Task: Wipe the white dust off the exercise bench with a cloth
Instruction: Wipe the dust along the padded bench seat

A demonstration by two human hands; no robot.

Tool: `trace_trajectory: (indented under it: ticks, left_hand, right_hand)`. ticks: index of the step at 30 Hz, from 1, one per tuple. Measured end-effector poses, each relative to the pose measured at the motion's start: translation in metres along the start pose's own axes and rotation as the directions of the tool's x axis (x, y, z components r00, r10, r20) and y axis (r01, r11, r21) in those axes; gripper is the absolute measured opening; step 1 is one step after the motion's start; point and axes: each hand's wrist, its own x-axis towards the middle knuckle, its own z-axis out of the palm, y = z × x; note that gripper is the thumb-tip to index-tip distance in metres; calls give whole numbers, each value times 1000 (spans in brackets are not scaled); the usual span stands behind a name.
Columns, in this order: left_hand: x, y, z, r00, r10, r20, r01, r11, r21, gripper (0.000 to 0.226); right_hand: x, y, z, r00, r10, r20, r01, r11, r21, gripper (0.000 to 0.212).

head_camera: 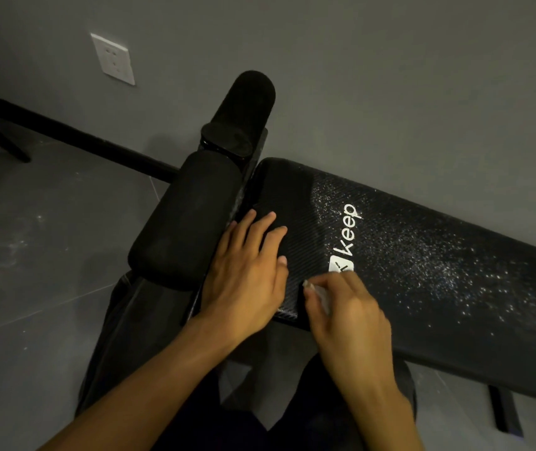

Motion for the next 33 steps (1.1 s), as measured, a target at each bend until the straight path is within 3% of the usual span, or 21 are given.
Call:
trace_trajectory:
  ticks: [8, 13, 19, 22, 26, 33]
  left_hand:
    - [0, 2, -1, 1000, -16, -2, 16, 1000, -18, 49]
    - [-3, 1, 1, 999, -5, -50, 4, 1000, -26, 45]
    - [-2, 3, 5, 996, 15, -91, -16, 1000, -1, 42]
    - [-1, 8, 3, 995, 2, -101, 4, 998, 61, 44]
    - [8, 20, 0, 999, 8, -37, -1, 982, 188, 55]
    - [41, 26, 8, 993, -31, 112, 11, 984, 178, 60]
  right_hand:
    - [-19, 6, 2, 998, 8, -65, -3, 996, 84, 18]
    - [10, 6, 7, 993, 48, -109, -47, 999, 11, 19]
    - [-14, 3, -2, 1000, -9, -5, 8, 999, -39, 14]
    - [18, 8, 2, 999, -8, -33, 5, 996, -87, 18]
    - [52, 6, 4, 999, 13, -52, -20, 991, -135, 25]
    - [22, 13, -4, 1000, 29, 5, -29, 999, -44, 19]
